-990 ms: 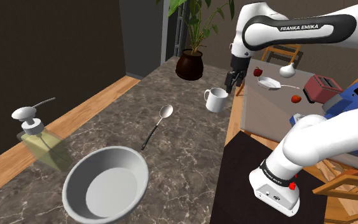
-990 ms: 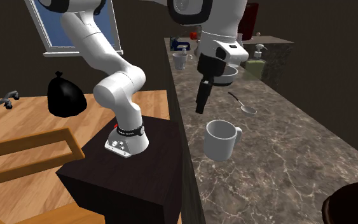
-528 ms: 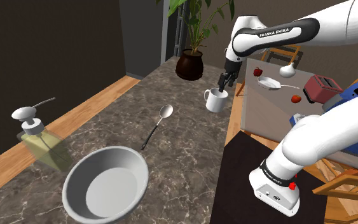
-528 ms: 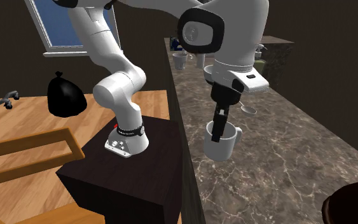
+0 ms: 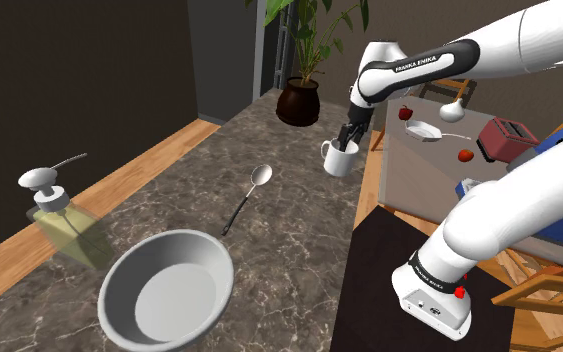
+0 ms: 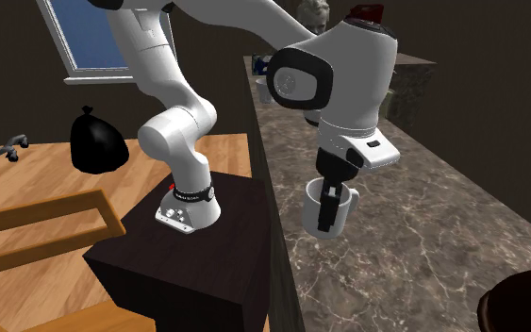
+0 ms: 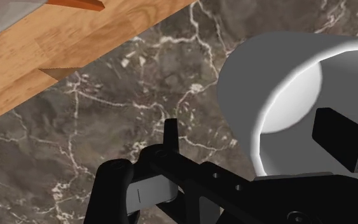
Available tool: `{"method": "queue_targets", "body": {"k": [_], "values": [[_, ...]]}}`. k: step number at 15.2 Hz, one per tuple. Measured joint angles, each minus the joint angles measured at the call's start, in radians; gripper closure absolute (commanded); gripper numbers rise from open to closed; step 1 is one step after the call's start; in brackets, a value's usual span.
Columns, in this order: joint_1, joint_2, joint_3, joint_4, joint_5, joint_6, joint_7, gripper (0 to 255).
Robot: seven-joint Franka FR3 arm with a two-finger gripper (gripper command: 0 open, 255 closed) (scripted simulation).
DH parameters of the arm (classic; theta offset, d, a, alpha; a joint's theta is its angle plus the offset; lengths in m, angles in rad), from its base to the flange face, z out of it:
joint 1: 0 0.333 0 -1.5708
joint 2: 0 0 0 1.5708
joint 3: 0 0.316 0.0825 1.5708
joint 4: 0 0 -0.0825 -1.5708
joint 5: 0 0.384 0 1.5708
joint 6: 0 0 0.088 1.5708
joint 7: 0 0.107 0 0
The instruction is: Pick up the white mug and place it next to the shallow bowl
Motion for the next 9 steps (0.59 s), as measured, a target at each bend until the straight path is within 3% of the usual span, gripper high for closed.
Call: {"method": "queue_targets", "body": {"k": [7,8,9], "values": [[0.000,0.011,-0.003,-0.012,0.001,0.024,-0.002,0],[0.000,0.011,-0.003,-0.012,0.001,0.024,-0.002,255],[0.000,0.011,-0.003,-0.012,0.001,0.024,-0.002,255]]}}
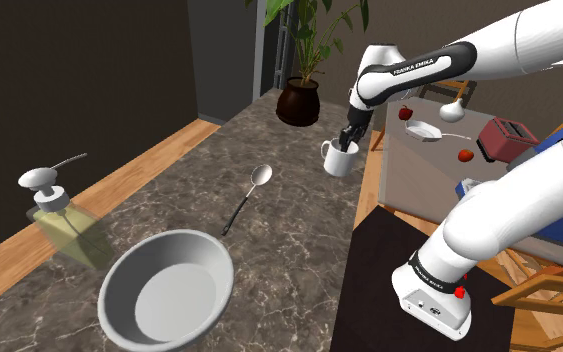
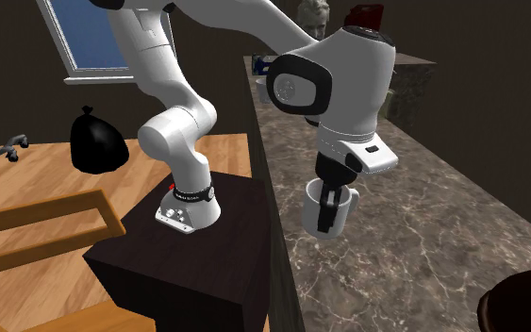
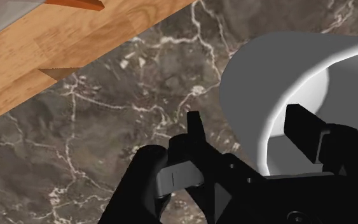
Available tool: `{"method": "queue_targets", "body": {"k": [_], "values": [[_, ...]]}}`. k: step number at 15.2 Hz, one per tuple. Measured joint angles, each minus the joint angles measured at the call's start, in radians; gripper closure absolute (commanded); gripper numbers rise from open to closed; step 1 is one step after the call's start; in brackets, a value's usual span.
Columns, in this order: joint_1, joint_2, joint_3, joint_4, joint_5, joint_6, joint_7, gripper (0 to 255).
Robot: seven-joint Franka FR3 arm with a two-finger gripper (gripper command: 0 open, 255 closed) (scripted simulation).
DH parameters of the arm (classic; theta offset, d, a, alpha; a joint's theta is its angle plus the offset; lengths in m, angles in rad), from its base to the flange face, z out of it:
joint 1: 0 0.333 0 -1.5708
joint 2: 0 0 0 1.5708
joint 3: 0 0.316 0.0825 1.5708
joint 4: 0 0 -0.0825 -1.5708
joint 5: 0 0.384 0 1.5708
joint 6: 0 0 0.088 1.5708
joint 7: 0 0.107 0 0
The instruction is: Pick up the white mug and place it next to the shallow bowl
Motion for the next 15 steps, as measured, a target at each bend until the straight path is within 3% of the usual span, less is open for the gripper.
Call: {"method": "queue_targets", "body": {"k": [9,15], "values": [[0.000,0.000,0.000,0.000,0.000,0.000,0.000,255],[-0.001,-0.032,0.004,0.040,-0.002,-0.072,0.001,255]]}}
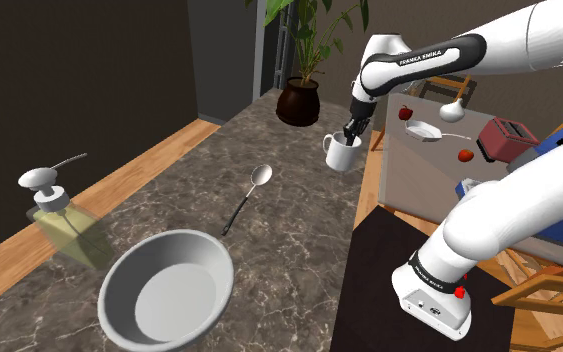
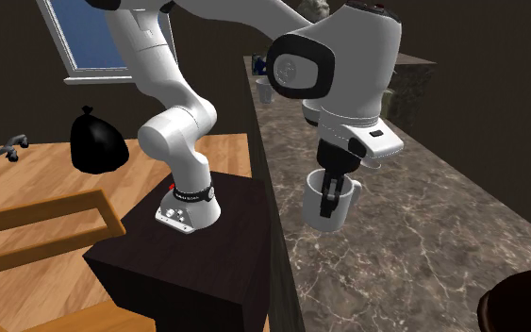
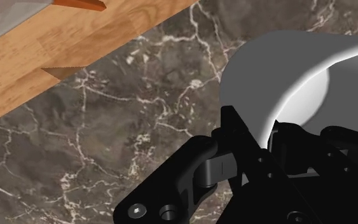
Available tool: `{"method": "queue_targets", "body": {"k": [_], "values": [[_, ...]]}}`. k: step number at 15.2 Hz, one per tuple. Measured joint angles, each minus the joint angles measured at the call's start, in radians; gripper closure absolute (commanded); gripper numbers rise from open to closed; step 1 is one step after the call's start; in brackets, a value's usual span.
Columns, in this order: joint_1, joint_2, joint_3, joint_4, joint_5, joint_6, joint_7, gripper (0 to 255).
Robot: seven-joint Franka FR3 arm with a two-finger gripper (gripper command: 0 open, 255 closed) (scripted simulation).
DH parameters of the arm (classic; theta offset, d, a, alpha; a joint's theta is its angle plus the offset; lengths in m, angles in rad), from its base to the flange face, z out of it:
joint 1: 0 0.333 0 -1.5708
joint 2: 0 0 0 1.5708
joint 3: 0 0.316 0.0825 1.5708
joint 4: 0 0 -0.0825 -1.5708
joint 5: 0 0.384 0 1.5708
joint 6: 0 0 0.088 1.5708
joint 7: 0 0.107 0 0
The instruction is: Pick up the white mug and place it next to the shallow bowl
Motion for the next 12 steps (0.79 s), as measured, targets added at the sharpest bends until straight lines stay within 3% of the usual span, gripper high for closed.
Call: {"method": "queue_targets", "body": {"k": [12], "values": [[0.001,-0.048,0.012,0.125,0.001,-0.173,0.003,255]]}}
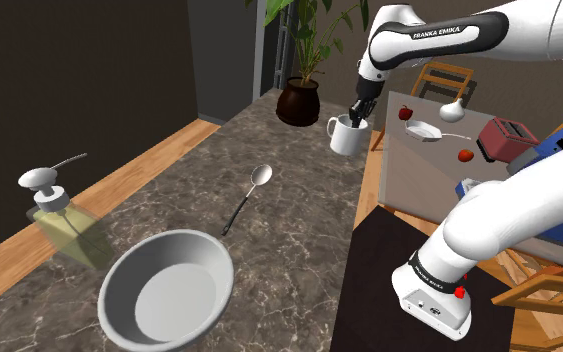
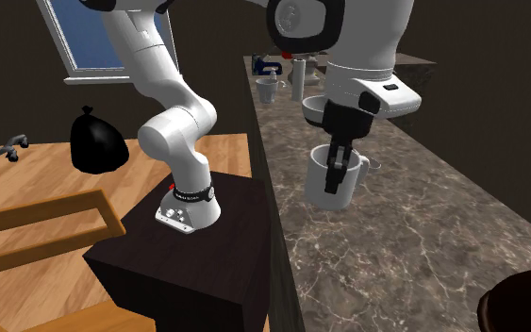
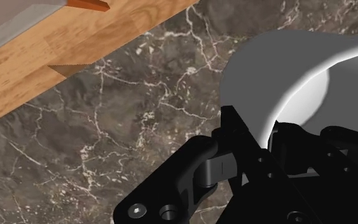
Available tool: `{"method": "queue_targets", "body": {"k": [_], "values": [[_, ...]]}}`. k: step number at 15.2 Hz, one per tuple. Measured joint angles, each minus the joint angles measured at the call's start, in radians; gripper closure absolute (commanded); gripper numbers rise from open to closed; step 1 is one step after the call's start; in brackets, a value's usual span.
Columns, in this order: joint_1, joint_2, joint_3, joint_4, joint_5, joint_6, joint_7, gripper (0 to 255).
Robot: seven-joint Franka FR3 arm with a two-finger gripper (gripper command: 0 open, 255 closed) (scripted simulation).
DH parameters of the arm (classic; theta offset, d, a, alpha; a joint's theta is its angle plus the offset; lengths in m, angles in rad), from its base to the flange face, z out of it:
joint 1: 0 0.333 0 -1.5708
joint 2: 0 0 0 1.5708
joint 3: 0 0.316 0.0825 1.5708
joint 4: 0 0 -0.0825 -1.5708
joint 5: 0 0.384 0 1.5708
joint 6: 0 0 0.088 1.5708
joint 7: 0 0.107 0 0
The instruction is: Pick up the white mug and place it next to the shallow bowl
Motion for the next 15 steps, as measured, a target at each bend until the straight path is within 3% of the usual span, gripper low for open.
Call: {"method": "queue_targets", "body": {"k": [15], "values": [[0.004,-0.017,0.012,0.183,0.006,-0.200,0.001,255]]}}
